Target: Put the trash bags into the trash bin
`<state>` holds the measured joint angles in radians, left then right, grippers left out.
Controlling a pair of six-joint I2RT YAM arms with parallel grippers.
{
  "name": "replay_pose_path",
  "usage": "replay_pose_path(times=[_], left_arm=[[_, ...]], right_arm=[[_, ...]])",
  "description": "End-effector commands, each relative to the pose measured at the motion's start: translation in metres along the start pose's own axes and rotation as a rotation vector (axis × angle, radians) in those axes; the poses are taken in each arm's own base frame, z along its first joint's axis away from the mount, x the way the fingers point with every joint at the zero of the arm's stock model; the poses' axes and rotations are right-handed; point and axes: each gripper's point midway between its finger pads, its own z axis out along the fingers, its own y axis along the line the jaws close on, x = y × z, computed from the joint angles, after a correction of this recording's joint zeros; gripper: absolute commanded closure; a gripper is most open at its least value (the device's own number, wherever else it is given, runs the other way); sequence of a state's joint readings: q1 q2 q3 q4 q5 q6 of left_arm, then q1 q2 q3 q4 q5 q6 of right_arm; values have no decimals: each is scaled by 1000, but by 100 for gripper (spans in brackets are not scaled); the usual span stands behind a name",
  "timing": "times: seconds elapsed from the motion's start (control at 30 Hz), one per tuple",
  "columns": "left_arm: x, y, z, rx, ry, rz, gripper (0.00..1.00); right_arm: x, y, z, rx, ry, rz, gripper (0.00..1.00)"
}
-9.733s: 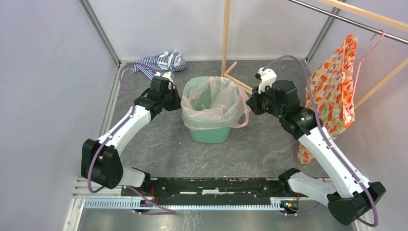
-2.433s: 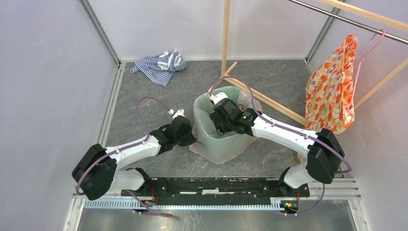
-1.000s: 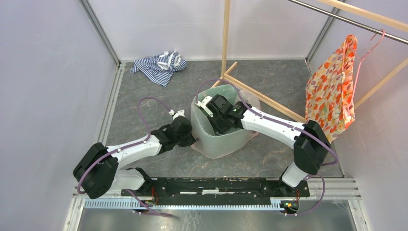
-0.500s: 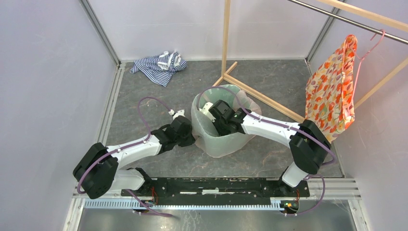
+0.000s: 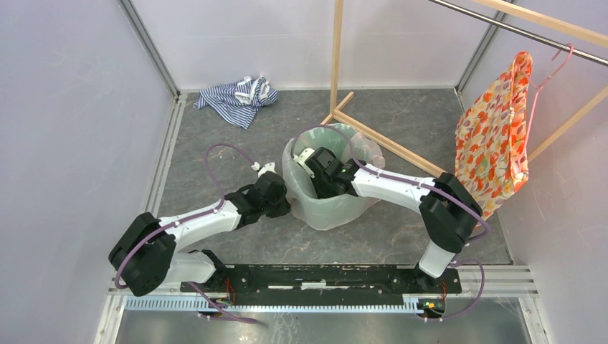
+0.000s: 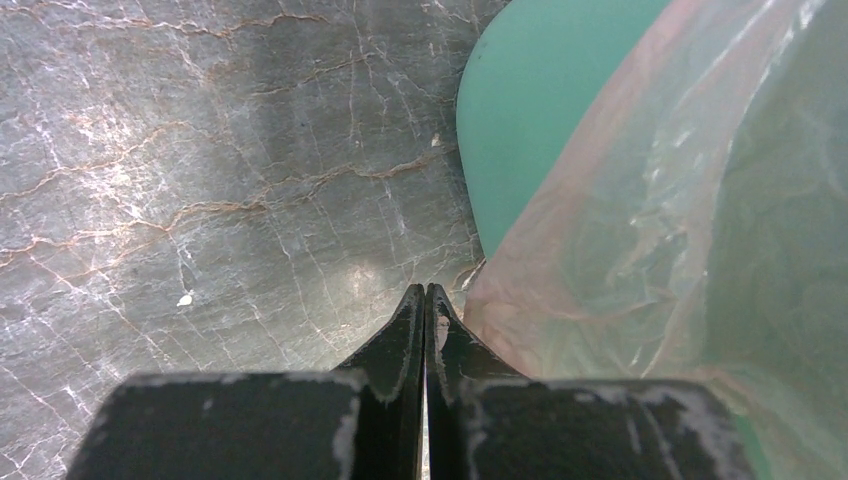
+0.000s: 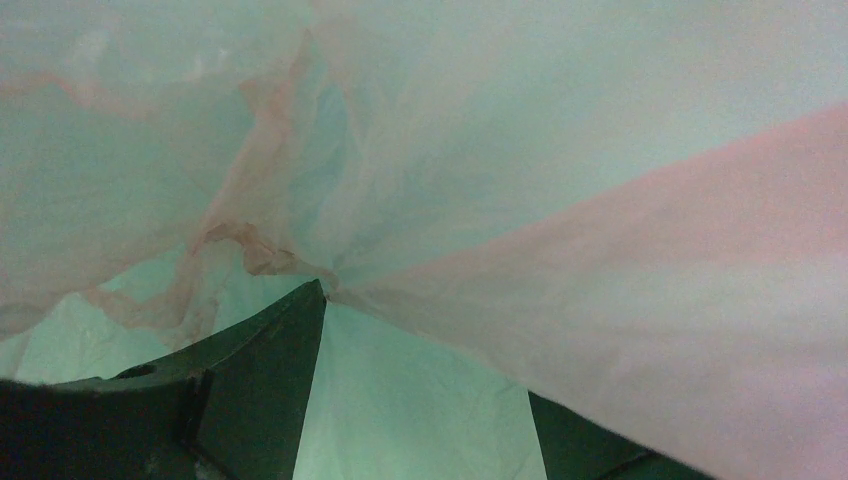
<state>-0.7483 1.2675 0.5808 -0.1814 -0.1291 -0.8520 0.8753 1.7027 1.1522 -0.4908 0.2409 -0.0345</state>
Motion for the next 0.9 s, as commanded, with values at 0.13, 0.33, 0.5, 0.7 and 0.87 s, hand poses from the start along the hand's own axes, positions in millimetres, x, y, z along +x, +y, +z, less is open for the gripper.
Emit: replay_pose_path(times=[0.13,0.33,0.5,0.7,0.87], left_arm=[[-20,-3,-6,-7,-67,33,98],[-34,10,-13,-45,-101,32,98],[-38,19,-17,-61,-110,27,98],[-38,25,-23,-61,-115,17,98],[-42,24,-31,-49,-121,4,98]], right_arm=[[-19,4,5,-1,-10,139,23],[-22,2,9,29,-25,208,23],[-13,6,16,17,0,175,23],[-3,1,20,44,21,147,21],[5,4,27,52,42,185,22]])
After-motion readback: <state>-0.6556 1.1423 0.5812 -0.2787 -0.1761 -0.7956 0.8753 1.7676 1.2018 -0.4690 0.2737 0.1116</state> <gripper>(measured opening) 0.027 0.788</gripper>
